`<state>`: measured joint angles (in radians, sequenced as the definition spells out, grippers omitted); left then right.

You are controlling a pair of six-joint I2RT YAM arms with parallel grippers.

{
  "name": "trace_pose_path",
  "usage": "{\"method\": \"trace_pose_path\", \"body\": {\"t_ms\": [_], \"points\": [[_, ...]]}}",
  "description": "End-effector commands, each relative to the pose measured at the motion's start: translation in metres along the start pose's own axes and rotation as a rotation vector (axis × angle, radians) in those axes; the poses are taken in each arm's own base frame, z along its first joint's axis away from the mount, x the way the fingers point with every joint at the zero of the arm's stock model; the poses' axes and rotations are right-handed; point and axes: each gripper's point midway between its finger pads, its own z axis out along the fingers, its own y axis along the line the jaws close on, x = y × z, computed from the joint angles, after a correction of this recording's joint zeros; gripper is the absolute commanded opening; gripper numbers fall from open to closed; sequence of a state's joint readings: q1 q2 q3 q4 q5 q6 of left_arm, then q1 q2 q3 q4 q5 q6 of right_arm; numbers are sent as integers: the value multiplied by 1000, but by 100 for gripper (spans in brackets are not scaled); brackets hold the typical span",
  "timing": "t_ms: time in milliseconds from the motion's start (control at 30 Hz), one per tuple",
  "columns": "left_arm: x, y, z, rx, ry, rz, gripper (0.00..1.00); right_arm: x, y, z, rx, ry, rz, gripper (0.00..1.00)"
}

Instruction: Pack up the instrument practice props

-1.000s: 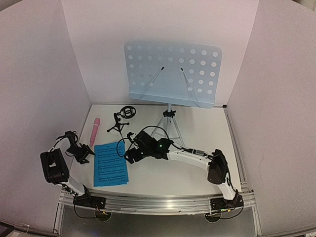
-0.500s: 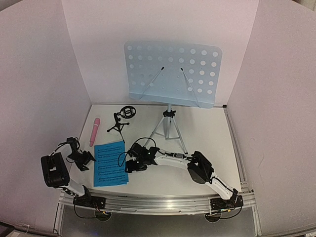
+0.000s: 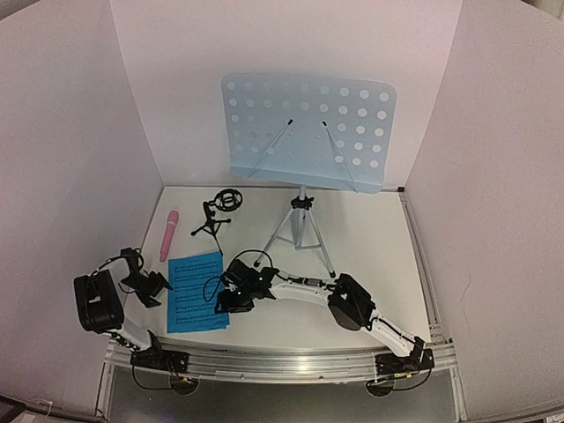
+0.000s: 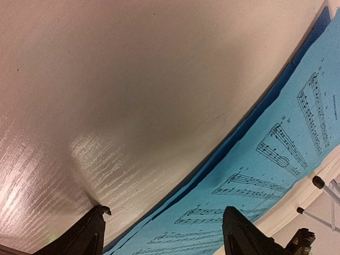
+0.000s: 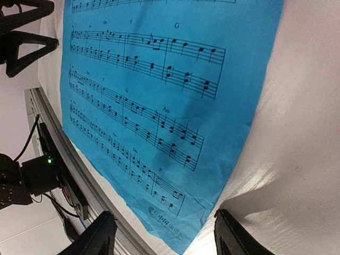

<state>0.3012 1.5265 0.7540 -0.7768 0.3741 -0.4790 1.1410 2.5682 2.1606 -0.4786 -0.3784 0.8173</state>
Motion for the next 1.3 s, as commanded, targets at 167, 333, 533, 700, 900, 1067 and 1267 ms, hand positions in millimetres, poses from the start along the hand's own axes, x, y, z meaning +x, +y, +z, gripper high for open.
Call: {"method": "trace_pose_path", "body": {"t_ms": [167, 333, 533, 700, 900, 1067, 1267], "points": [[0, 1, 7, 13, 8, -12, 76, 7, -1, 19, -11, 40, -6, 62], [1, 0, 9, 18, 15, -15, 75, 5, 2, 19, -18, 33, -19, 62], [0, 0, 8, 16, 17, -8, 75, -1, 4, 11, -4, 3, -40, 63], [-3, -5, 4, 26, 14, 0, 75, -3, 5, 6, 5, -14, -52, 65], [-24, -43, -29, 117, -30, 98, 73, -19, 19, -44, 67, -145, -134, 72], [-32, -78, -66, 226, -81, 169, 72, -31, 47, -103, 101, -279, -267, 84], [-42, -122, -135, 330, -233, 333, 72, -22, 88, -157, 31, -320, -449, 89]]}}
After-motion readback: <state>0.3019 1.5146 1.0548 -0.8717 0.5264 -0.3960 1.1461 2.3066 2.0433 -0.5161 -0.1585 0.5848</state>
